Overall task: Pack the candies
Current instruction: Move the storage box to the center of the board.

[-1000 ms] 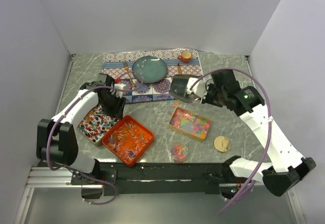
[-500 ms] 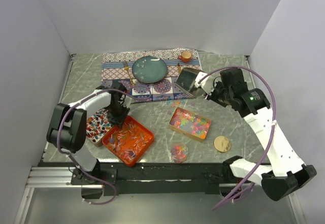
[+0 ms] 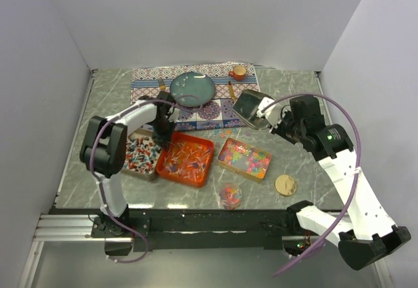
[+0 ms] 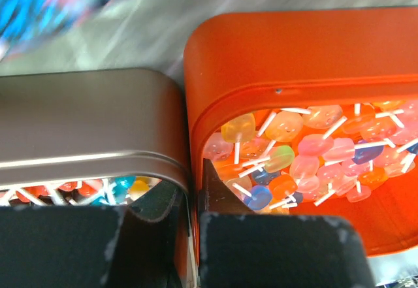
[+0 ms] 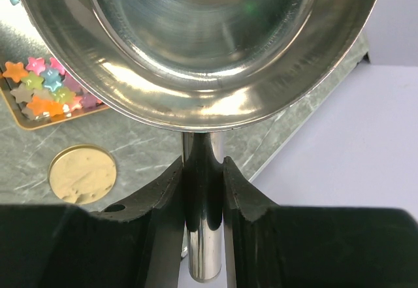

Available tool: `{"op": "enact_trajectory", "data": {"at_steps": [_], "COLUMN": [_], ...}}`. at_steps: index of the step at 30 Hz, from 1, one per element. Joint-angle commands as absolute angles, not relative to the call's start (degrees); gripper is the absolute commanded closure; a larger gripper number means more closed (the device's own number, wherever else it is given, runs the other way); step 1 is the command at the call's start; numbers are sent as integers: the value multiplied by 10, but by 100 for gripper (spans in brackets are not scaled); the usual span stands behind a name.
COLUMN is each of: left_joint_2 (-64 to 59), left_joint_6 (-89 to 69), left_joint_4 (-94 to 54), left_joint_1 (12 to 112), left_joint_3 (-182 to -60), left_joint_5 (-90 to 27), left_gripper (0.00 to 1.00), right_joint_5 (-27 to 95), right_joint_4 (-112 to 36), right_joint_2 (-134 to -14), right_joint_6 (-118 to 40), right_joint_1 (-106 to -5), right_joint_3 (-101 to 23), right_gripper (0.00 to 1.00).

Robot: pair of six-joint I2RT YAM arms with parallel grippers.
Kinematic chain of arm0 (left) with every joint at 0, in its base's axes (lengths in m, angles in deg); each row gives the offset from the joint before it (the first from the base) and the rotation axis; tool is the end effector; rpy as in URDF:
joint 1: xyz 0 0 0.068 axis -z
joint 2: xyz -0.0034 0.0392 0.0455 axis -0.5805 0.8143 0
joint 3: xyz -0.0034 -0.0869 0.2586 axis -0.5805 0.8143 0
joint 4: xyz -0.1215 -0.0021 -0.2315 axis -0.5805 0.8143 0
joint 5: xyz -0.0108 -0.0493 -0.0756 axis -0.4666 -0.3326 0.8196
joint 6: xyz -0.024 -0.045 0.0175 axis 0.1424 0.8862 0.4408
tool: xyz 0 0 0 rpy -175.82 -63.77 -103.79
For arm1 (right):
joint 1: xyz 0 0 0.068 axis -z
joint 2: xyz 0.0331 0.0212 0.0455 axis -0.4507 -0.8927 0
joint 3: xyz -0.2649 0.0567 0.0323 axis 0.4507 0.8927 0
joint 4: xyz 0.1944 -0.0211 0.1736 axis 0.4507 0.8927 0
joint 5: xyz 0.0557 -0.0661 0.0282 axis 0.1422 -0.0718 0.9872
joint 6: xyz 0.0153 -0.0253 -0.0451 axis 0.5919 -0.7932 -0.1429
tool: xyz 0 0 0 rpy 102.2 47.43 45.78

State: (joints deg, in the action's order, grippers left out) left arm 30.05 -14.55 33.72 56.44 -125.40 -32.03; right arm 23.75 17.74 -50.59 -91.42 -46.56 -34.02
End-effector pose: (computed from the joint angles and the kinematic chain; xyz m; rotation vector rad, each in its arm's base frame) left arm 0.3306 -0.1316 0.1773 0.3704 3.0311 -0.2419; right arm 0.1728 0.0604 0.3752 -1.2452 1.9869 -0.2725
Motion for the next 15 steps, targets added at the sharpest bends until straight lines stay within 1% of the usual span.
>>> {"op": "enact_trajectory", "data": {"at_steps": [1,3,8,11,15], "left_joint_2": [349,376,424,438,449], "left_joint_6": [-114,-103,-57,-13,55], "left_joint_4": [327,333,331,318,298], "left_joint_1": [616,626,649,665,691], "left_joint_3": [-1338,-1367,-1386,-1397,-1412], "left_joint_5": [-265,-253,-232,-198,-203], "left_gripper": [99,99,99,99,99], "right_joint_5": [225,222,215,211,207], "right_joint_4": [153,153,154,158,163], "right_joint_2": [-488,-491,-492,-491,-491], "right_joint_6": [-894,-893,-898,-897,-897], "right_joint_1": [-459,-458,-450,-440,-428], "right_joint_3": [-336,-338,-342,-340,-336], "right_gripper": [100,100,100,100,100]}}
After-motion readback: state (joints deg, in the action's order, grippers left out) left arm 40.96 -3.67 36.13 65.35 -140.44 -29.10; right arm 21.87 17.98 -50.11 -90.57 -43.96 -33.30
